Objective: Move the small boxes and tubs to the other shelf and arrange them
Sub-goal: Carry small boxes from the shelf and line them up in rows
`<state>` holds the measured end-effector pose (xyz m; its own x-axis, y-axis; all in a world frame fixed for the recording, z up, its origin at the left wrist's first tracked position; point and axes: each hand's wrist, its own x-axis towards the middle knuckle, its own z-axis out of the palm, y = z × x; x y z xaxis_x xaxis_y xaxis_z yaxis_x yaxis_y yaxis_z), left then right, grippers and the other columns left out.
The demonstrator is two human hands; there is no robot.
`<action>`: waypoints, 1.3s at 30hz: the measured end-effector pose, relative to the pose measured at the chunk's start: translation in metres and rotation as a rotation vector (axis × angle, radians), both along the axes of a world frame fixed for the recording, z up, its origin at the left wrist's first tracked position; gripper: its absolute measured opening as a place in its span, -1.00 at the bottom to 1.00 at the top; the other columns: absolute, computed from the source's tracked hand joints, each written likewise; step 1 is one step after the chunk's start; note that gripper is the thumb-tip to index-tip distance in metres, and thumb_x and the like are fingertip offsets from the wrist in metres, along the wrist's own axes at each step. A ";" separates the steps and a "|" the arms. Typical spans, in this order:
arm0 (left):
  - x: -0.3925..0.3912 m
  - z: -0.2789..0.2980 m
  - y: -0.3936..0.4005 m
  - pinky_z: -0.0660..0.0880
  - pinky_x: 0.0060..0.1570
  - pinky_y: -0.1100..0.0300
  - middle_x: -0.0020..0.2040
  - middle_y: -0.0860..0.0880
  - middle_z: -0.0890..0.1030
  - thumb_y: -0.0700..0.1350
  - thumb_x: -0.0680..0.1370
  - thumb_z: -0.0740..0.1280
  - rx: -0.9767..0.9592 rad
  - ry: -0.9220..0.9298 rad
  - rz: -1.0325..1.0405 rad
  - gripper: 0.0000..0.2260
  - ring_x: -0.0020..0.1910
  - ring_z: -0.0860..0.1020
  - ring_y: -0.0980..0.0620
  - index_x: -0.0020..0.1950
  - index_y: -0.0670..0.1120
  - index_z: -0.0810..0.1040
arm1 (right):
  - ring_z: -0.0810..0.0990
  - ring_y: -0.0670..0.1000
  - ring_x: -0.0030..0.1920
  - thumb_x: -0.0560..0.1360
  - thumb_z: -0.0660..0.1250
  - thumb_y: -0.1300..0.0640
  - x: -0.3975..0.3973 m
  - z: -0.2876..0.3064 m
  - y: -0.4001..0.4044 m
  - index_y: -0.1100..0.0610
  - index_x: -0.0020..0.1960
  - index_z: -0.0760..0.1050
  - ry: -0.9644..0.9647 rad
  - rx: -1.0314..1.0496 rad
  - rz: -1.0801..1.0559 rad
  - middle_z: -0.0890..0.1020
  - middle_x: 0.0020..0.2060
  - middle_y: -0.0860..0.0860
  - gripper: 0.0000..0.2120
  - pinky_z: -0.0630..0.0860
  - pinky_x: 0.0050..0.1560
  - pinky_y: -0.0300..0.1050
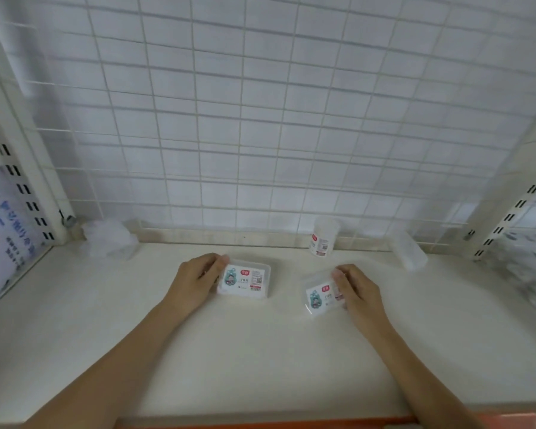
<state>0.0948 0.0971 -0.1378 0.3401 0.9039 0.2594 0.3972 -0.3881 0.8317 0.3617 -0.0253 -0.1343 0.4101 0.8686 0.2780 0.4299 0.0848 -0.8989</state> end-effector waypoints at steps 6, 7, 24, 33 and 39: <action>0.009 0.001 -0.009 0.40 -0.34 0.36 -0.26 0.03 0.64 -0.02 0.60 0.15 -0.009 0.023 -0.063 -0.74 -0.29 0.57 0.16 -0.13 -0.09 0.55 | 0.45 -0.10 -0.40 0.56 0.21 0.06 0.001 0.002 0.001 -0.02 -0.11 0.48 0.006 -0.079 -0.054 0.58 -0.32 0.17 -0.89 0.35 -0.37 -0.17; 0.009 -0.001 -0.009 0.39 -0.31 0.32 -0.26 0.00 0.62 0.03 0.60 0.13 -0.008 0.045 -0.079 -0.69 -0.28 0.55 0.14 -0.15 -0.12 0.54 | 0.46 -0.14 -0.42 0.57 0.20 0.06 0.001 0.003 0.001 -0.01 -0.12 0.49 0.012 -0.092 -0.061 0.60 -0.32 0.10 -0.87 0.36 -0.37 -0.17; -0.002 -0.011 0.008 0.25 0.15 0.23 0.08 0.36 0.35 0.42 0.17 0.27 0.177 0.392 -0.391 -0.30 0.10 0.37 0.19 0.26 0.20 0.38 | 0.44 -0.11 -0.28 0.17 0.58 -0.04 0.019 0.019 0.005 -0.44 0.27 0.16 -0.215 -0.482 0.294 0.39 0.03 0.02 -0.15 0.41 -0.23 -0.30; -0.005 -0.011 -0.006 0.38 0.06 0.30 0.06 0.19 0.45 0.28 0.13 0.40 0.128 0.173 -0.352 -0.45 0.08 0.43 0.21 0.09 0.23 0.44 | 0.44 0.03 0.12 0.23 0.57 0.11 0.008 0.021 -0.011 -0.11 0.26 0.32 -0.323 -0.461 0.151 0.30 0.14 0.04 -0.30 0.52 0.07 -0.09; 0.020 0.016 -0.033 0.34 -0.07 0.54 0.10 0.16 0.41 0.23 0.18 0.39 0.270 0.045 -0.328 -0.47 0.04 0.42 0.29 0.11 0.18 0.42 | 0.39 -0.04 0.13 0.23 0.55 -0.05 0.039 0.033 -0.088 0.02 0.25 0.31 -0.534 -0.341 -0.057 0.37 0.12 -0.10 -0.31 0.41 0.16 -0.08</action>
<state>0.1149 0.0640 -0.1219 0.6146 0.6480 0.4498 0.2506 -0.7011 0.6676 0.4004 -0.1137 -0.1015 0.3395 0.9254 0.1684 0.8220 -0.2049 -0.5313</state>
